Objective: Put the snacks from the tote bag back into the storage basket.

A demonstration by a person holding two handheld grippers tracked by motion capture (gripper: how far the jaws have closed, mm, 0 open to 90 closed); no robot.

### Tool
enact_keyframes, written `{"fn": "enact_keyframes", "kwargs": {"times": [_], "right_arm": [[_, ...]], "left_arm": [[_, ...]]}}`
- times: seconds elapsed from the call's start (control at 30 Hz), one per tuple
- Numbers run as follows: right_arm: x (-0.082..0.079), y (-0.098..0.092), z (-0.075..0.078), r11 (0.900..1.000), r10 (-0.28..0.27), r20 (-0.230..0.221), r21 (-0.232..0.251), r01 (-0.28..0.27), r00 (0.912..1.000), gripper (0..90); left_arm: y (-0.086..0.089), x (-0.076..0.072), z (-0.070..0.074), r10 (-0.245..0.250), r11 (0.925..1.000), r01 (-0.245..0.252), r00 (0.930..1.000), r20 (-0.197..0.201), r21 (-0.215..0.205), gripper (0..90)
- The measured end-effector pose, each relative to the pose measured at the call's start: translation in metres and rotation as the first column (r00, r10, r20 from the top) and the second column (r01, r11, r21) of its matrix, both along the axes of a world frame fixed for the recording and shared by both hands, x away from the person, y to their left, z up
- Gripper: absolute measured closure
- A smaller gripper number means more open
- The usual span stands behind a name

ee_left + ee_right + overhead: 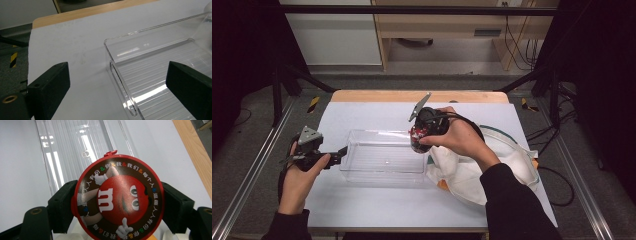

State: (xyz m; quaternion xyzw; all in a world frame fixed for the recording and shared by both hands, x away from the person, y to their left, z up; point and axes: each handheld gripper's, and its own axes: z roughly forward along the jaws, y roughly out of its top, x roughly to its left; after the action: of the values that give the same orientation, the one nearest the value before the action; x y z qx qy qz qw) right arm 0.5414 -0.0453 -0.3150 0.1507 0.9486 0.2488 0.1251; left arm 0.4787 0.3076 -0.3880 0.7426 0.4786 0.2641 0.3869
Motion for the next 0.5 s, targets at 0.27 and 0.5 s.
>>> {"fn": "enact_keyframes", "kwargs": {"times": [0.27,0.5], "right_arm": [[0.0008,0.0051,-0.0028,1.0,0.002,-0.001,0.002,-0.002,1.0,24.3],[0.0018,0.0074,-0.0031,1.0,0.009,-0.001,0.009,-0.009,1.0,24.3]], "left_arm": [[0.0004,-0.0004,0.0006,0.0,1.0,0.0,1.0,0.003,-0.001,5.5],[0.0011,-0.0005,0.0009,0.002,1.0,-0.002,1.0,0.003,-0.004,5.5]]}}
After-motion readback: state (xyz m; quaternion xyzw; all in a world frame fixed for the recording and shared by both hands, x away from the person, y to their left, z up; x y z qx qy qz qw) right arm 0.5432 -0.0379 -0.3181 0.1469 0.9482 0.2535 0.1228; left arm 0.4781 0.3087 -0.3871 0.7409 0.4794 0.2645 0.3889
